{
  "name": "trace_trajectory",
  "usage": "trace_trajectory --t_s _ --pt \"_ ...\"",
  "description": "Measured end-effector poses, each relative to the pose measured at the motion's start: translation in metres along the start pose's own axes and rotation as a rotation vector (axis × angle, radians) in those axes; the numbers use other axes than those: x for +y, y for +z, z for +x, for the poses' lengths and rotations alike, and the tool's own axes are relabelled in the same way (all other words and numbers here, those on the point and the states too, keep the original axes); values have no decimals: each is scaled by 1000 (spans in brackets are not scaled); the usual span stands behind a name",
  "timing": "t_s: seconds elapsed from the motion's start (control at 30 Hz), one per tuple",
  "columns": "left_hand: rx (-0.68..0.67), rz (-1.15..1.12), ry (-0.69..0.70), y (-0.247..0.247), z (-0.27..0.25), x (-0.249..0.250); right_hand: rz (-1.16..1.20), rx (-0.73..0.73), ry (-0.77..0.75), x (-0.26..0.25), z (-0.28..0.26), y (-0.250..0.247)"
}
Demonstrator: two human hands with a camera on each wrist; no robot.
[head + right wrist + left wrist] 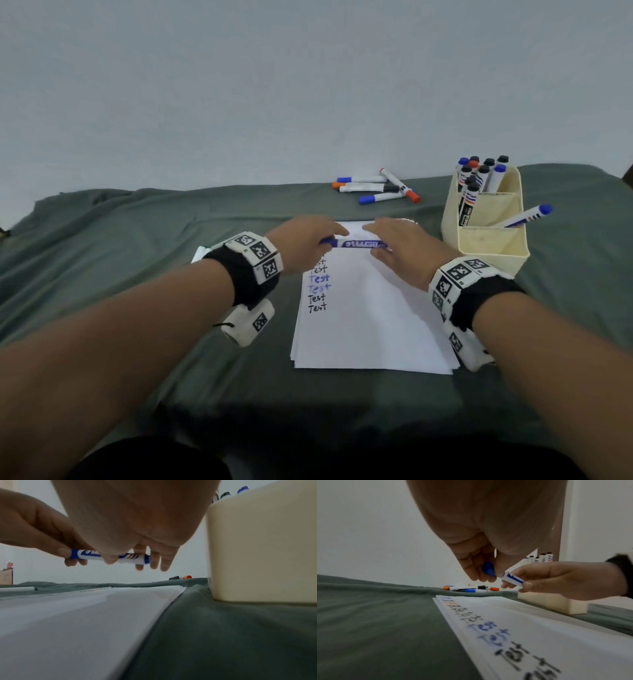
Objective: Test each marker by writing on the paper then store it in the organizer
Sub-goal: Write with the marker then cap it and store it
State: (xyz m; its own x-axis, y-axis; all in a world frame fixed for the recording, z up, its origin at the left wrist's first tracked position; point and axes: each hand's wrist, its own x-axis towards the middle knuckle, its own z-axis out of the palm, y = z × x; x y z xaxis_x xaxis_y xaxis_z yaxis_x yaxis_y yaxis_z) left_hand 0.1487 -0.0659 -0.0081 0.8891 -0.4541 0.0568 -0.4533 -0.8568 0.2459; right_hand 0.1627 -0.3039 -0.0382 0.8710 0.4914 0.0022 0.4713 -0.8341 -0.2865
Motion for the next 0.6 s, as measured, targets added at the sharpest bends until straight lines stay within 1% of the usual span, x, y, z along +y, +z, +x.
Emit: trace_trajectory --t_s 0.07,0.17,0.3,0.4,0.47,0.53,0.6 --pt "-4 13 5 5 4 13 -51 2 13 -3 -1 -2" --pt "-53 1 -87 9 10 25 -71 -6 39 -6 -4 -3" --pt "-104 99 -142 16 17 29 -63 -28 41 -5 -3 -2" --pt "-126 69 -156 15 20 24 -42 -70 41 -3 -2 -1" --pt "-131 51 -174 11 19 16 -24 -62 39 -2 -1 0" --pt "-122 33 -226 9 15 6 -24 -41 33 -2 0 1" --pt "-80 -33 -278 10 9 -6 -26 -36 52 0 1 2"
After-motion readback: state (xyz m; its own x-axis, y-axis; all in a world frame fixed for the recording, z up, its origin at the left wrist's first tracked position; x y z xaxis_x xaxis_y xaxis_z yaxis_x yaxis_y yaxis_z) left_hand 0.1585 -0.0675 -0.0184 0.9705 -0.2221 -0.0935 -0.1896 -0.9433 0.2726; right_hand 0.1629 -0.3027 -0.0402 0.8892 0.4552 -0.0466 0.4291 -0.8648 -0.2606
